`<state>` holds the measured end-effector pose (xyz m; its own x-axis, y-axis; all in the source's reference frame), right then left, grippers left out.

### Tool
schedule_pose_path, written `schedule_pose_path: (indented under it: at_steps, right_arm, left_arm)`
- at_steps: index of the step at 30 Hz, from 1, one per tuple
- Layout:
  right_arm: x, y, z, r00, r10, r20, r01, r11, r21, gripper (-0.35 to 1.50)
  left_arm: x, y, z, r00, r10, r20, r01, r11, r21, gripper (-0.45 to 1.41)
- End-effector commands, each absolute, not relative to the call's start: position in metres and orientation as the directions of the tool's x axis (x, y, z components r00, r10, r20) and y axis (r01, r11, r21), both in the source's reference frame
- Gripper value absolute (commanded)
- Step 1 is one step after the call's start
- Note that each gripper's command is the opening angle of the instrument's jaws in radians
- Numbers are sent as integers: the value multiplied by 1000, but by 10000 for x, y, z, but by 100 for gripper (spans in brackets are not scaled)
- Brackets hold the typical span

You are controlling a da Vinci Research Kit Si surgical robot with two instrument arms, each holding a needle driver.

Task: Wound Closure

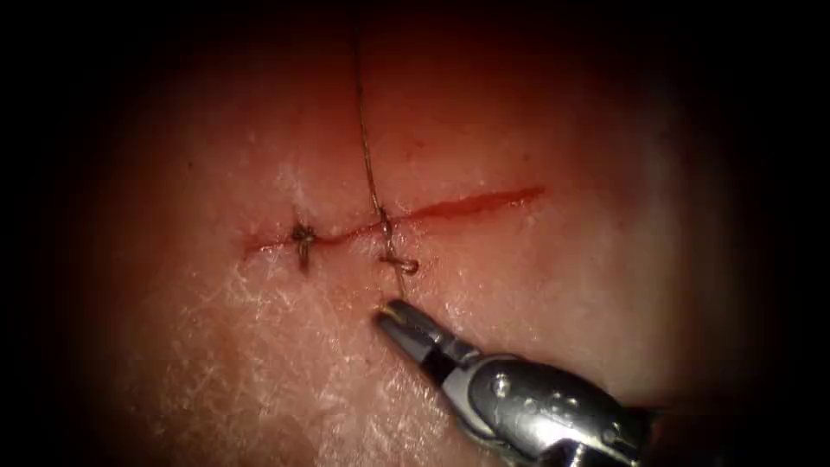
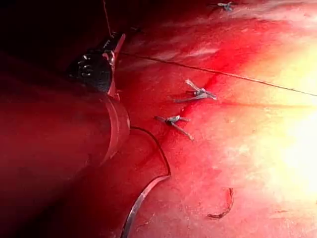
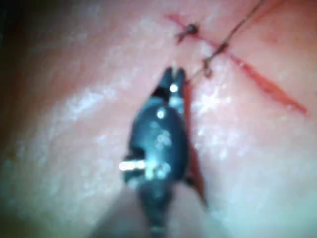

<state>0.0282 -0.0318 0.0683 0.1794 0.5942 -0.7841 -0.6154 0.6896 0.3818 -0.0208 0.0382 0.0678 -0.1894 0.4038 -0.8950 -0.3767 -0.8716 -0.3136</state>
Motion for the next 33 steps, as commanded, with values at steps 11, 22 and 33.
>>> schedule_pose_path:
  at_steps: [11,22,33]
  right_arm:
    - [299,-345,683,182,587,-789,-578,713,397,-35]
    - [300,-394,692,244,573,-782,-537,752,383,-35]
    - [300,-400,703,261,570,-779,-535,757,375,-35]
  left_arm:
    - [-223,411,692,-199,394,-897,-403,-868,-292,-45]
    - [-231,416,692,-217,370,-903,-411,-874,-259,-45]
    - [-228,451,677,-232,345,-910,-428,-876,-223,-45]
